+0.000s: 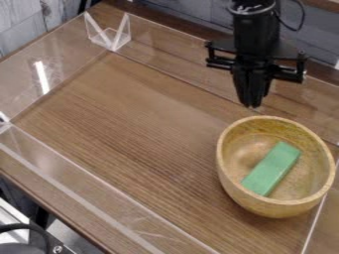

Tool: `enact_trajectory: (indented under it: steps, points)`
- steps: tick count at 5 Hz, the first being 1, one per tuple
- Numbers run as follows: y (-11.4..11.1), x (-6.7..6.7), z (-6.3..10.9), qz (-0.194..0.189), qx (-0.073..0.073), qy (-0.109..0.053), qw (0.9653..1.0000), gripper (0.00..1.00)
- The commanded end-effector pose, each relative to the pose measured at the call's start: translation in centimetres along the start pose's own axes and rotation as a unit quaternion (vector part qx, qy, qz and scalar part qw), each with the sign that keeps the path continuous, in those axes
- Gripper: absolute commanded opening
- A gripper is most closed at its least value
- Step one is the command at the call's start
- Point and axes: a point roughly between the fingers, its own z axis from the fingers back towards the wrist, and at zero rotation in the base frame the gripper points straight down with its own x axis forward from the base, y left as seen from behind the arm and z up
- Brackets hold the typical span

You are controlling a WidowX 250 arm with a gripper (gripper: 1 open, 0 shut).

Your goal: Put the green block in the brown bowl

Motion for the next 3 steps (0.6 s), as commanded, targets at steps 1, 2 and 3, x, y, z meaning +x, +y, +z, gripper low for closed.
enact_trajectory:
  steps: [1,2,3]
  points:
    - [0.03,1.26,1.65,-0.002,-0.002,-0.032,0.9995,0.00]
    - [0.23,1.65,1.99,-0.004,0.001,-0.036,0.9993,0.00]
    - [0.53,2.18,2.43,-0.006,0.004,-0.043,0.9991,0.00]
